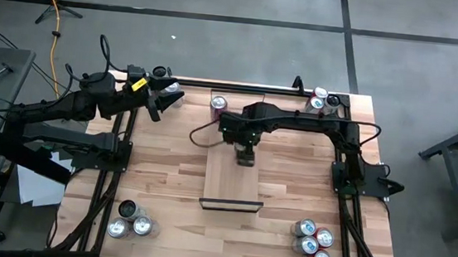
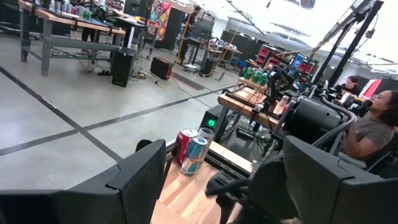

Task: Place canned beverage on shelf
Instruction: Put the red soda can on the shelf aligned with the other red soda can

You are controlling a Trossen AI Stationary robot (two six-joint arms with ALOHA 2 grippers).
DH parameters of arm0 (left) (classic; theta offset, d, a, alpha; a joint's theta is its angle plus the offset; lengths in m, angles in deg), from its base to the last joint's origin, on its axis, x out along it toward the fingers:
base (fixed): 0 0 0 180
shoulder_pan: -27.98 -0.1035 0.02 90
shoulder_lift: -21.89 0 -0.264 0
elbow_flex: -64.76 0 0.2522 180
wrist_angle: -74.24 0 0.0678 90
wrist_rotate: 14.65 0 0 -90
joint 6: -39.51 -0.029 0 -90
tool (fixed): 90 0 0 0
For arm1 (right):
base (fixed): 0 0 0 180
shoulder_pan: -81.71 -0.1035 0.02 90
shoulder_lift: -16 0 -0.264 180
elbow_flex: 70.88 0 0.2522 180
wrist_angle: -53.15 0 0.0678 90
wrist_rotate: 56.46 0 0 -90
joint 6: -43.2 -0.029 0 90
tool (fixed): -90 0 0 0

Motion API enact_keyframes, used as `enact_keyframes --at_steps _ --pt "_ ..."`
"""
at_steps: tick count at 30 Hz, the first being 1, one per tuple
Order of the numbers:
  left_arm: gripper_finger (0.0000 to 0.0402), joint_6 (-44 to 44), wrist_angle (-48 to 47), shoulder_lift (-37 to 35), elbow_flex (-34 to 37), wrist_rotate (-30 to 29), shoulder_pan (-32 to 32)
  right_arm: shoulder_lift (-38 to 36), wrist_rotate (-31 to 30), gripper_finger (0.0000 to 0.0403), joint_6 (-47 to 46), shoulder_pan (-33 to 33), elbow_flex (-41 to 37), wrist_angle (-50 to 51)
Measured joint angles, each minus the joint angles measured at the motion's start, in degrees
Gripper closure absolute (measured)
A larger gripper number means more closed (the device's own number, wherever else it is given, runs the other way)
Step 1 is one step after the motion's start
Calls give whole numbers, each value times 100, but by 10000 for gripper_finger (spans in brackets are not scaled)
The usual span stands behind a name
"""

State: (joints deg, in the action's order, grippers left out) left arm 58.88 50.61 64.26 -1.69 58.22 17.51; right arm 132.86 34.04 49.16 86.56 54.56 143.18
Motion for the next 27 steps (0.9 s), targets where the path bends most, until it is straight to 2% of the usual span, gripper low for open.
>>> enact_keyframes --at_steps 3,5,10,14,22,27 --pt "131 3 2 -1 0 0 -1 -3 -1 118 1594 -16 2 165" --pt "131 4 3 0 0 0 1 -4 -1 115 2316 -16 2 140" --pt "131 106 4 0 0 0 0 -4 -4 79 3842 -14 0 -51" --pt "131 104 2 0 0 0 -1 -4 -23 68 3884 -14 0 -215" --pt "131 102 2 0 0 0 0 -4 -18 63 3208 -8 -2 -442" --pt "131 102 2 0 0 0 1 -4 -48 63 3164 4 -2 -442"
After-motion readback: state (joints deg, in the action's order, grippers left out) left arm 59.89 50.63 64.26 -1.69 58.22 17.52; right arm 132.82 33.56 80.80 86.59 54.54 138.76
